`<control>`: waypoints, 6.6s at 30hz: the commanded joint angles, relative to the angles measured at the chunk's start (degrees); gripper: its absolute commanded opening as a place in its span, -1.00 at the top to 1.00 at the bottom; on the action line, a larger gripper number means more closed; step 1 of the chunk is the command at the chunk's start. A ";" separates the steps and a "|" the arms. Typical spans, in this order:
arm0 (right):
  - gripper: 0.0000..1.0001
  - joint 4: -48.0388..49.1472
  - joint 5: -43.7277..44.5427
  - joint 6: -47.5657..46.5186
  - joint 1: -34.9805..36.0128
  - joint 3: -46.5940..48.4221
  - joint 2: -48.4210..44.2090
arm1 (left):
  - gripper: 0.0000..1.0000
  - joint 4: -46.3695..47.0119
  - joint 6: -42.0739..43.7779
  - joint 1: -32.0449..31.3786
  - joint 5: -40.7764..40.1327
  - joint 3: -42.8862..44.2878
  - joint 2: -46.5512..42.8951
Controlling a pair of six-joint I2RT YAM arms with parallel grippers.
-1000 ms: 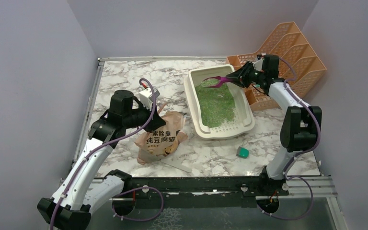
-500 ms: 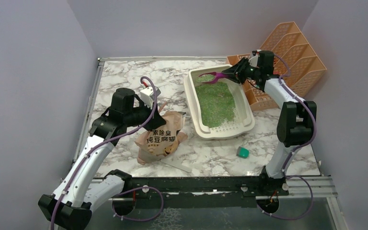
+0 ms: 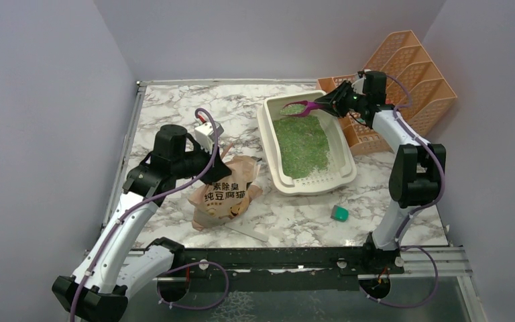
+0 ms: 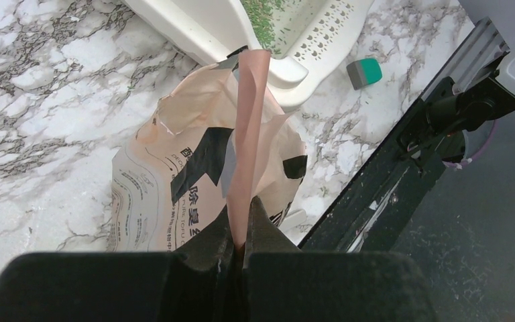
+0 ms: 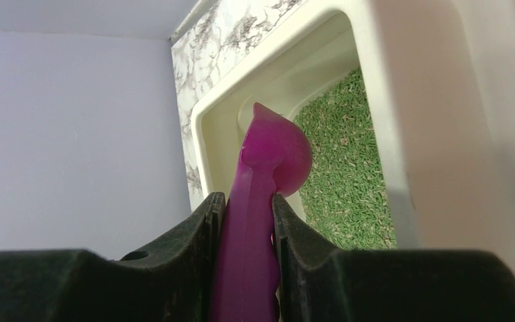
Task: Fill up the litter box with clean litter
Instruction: 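Pour the cat litter into the litter box, then scoop the cat litter from the cat litter bag.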
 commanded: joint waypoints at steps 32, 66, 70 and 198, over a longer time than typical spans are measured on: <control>0.99 -9.54 5.75 -10.44 -9.92 -13.59 -23.06 | 1.00 7.91 -1.32 -0.13 2.26 -2.34 -7.53; 0.99 -25.89 -8.41 -16.20 -14.57 -25.75 -43.78 | 1.00 8.30 -0.64 -0.14 5.89 -4.82 -10.31; 0.99 -31.54 -6.97 -19.69 -14.52 -26.82 -46.96 | 1.00 8.37 -0.58 -0.13 6.04 -4.91 -10.89; 0.99 -41.90 -8.92 -33.24 27.20 12.01 -16.21 | 1.00 8.66 -1.32 -0.13 4.57 -3.77 -12.12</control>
